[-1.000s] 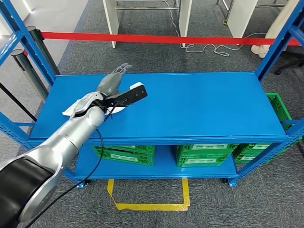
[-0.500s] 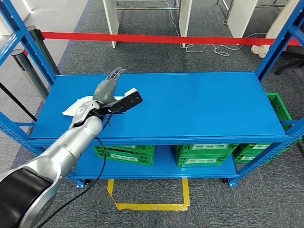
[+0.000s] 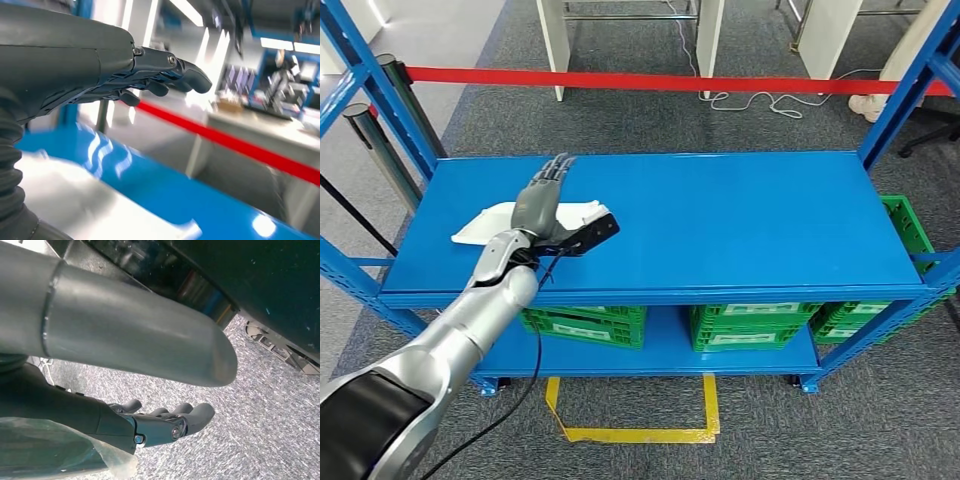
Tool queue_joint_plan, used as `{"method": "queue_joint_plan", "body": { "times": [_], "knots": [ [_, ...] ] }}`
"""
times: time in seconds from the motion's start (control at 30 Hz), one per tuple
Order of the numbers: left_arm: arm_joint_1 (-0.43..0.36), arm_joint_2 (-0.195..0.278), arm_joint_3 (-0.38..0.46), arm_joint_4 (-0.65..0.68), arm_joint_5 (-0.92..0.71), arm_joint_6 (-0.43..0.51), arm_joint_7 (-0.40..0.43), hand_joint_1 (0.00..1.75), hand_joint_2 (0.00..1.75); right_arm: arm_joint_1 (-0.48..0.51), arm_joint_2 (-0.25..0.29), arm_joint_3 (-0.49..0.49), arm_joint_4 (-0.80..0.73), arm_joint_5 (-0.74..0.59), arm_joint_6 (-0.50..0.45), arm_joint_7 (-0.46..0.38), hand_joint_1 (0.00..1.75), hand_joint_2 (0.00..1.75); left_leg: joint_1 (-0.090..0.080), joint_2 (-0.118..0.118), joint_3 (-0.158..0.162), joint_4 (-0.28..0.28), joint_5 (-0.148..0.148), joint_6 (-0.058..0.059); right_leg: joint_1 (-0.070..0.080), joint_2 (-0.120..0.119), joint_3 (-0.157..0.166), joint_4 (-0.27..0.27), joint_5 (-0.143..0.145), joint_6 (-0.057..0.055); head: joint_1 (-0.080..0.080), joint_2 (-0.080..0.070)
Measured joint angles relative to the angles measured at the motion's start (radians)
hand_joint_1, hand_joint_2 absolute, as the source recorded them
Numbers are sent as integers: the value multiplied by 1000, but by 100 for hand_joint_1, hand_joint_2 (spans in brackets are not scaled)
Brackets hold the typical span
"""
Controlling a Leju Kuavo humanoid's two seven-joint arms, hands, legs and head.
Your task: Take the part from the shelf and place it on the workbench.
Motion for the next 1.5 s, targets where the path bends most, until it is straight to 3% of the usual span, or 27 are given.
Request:
{"method": "queue_joint_plan", "body": {
  "times": [0.1, 0.43, 0.9, 1.23, 1.5],
  "knots": [
    [9, 5, -23, 19, -109, 66, 57, 0, 175, 0, 0, -5, 0, 3, -2, 4, 0, 0, 0, 0, 0, 0, 0, 0, 0, 0, 0, 0, 0, 0, 0, 0],
    [49, 45, -65, 105, -268, 90, 168, 0, 175, 1, 0, -34, 0, -3, -2, 9, 0, 0, 0, 0, 0, 0, 0, 0, 0, 0, -1, 0, 0, 0, 0, 0],
    [49, 93, -68, 149, -323, 68, 231, 0, 175, 1, 0, -44, 0, 13, -2, -3, 0, 0, 0, 0, -1, 0, 0, 0, 0, 0, -1, 0, 0, 0, 0, 0],
    [13, 132, -68, 179, -455, 105, 372, 0, 175, 1, 0, -53, 0, 29, -2, 2, 0, 0, 0, 0, -1, 0, 0, 0, 0, 0, -1, 0, 0, 0, 0, 0],
    [-20, 149, -66, 201, -494, 108, 390, 0, 175, 1, 0, -56, 0, 37, -2, 2, 0, 0, 0, 0, -1, 0, 0, 0, 0, 0, -1, 0, 0, 0, 0, 0]
  ]
}}
